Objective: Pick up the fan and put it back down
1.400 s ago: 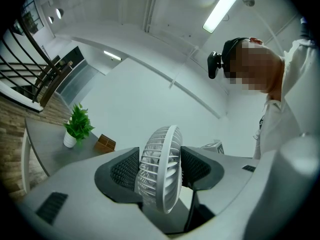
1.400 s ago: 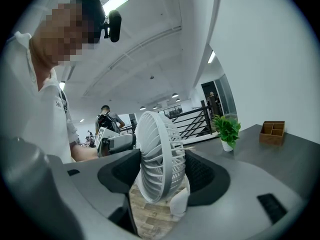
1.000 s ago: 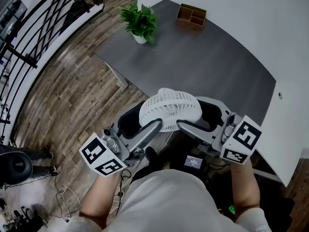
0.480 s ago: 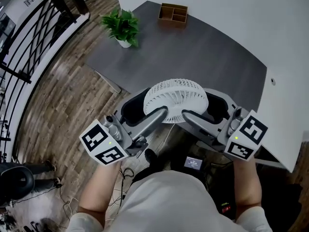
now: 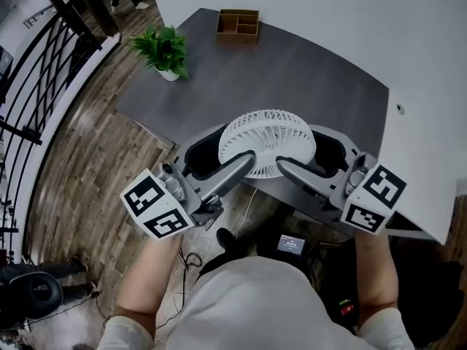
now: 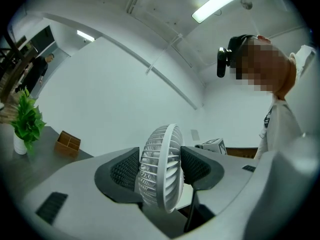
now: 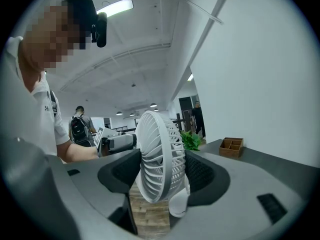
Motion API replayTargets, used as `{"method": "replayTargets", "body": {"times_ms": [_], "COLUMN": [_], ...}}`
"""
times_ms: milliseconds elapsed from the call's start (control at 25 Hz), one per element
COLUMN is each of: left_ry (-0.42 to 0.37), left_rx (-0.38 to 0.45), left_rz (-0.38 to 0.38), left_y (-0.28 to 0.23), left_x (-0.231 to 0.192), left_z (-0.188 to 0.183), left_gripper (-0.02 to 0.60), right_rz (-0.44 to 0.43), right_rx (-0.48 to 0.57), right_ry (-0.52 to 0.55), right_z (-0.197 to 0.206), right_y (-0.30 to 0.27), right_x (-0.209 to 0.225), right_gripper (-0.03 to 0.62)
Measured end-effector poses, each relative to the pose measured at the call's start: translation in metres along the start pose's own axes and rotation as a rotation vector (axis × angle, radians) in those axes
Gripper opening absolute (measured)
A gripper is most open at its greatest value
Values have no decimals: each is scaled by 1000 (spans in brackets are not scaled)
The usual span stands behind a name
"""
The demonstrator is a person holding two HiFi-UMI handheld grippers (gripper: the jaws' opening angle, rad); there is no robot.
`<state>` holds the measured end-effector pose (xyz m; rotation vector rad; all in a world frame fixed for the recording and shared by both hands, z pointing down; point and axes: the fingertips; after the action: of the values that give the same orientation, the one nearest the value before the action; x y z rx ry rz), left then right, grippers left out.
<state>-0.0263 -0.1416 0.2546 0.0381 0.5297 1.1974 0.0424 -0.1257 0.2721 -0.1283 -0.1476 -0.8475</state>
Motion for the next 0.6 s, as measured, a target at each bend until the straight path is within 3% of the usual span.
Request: {"method": "replayTargets", "body": {"times_ms": [600], "left_ry": [-28], "left_rx": [-75], "left_rz": [71], "left_y": [-79], "left_x": [-16], "left_z": [24], "left_gripper": [278], "right_rz": [66], "right_rx": [-2], "right_ry": [17], "right_z": [-7], "right_y": [30], "right_x": [74], "right_gripper": [282]}}
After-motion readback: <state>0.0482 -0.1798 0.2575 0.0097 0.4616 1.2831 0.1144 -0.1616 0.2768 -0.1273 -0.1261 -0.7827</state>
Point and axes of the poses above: the fingertips, and each gripper's own axes: y backward along the fingers, x to its right, z out of its underside, and after that the axes turned 9 degrees about x, right-handed
